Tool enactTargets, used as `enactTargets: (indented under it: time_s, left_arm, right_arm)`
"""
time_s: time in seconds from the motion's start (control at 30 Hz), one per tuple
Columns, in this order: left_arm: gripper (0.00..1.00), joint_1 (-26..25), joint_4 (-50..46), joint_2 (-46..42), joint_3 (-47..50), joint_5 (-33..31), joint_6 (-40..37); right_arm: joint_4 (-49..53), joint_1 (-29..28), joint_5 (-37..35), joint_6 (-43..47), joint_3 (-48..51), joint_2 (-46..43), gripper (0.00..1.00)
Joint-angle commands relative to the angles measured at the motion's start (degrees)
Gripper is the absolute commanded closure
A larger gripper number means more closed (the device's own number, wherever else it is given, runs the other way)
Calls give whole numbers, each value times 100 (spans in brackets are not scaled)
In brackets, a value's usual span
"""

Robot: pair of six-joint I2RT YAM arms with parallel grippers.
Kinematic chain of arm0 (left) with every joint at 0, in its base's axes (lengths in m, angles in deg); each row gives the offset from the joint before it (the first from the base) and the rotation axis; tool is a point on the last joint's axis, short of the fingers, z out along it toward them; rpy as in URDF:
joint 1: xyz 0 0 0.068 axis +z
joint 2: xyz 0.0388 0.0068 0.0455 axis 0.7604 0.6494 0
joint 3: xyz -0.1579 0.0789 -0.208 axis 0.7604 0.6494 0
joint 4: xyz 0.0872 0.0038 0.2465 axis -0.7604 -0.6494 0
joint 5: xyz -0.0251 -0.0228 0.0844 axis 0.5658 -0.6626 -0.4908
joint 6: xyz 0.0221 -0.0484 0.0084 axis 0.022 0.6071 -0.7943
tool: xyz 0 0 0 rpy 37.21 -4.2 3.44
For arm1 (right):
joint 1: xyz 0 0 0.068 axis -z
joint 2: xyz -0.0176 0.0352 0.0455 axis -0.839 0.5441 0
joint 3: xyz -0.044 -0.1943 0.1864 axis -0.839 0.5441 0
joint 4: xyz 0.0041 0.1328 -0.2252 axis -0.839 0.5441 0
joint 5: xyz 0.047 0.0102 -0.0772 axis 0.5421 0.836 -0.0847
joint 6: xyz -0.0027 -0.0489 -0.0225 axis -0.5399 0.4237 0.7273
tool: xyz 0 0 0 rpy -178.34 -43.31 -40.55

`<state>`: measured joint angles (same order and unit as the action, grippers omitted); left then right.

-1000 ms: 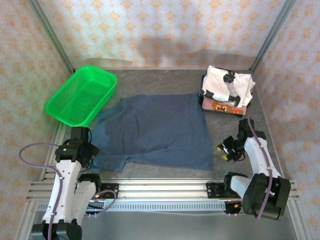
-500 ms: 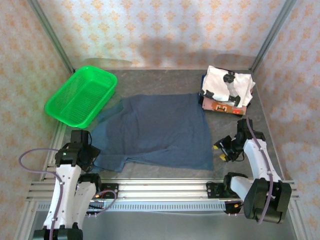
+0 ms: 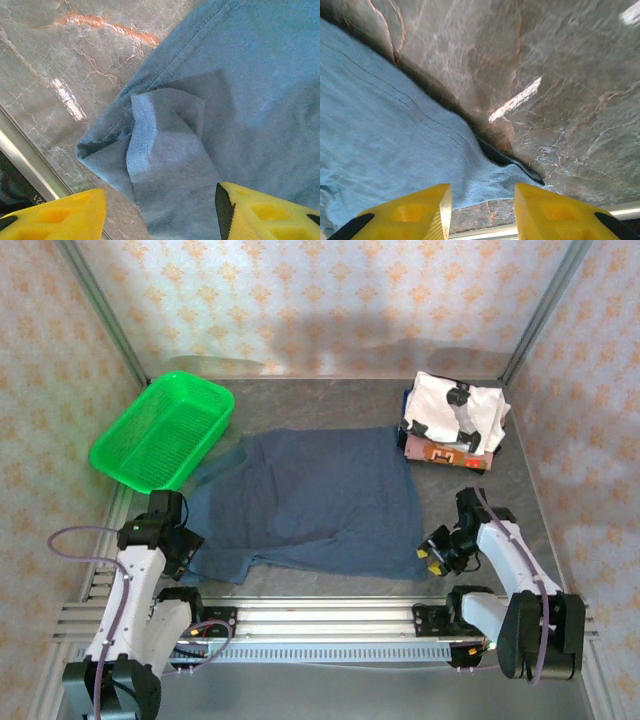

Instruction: Fold and stack the t-shirts

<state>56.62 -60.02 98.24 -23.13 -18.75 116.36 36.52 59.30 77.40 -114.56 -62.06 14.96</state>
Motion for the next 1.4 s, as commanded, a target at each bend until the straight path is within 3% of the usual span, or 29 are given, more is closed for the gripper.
enactTargets:
  time_s: [0.0,0.53,0.87,1.1,1.37]
  left_arm:
    - [41,-34,-20,179,-75,-205,-158]
    - [44,-73,236,839,-57,-321,-271]
    - [45,-88,439,884,44,-260,-239]
    - [45,-92,448,830,53,-262,-228]
    - [45,-88,470,800,62,-217,-239]
  right_arm:
    - [89,-170,-194,-161,173,28,63]
    - [-535,-1096,-430,-601,355,655,63]
    - [-359,-1101,-673,-654,249,434,66]
    - [-365,-1105,-706,-745,247,287,77]
    - [-460,-1145,-696,-876,145,368,76]
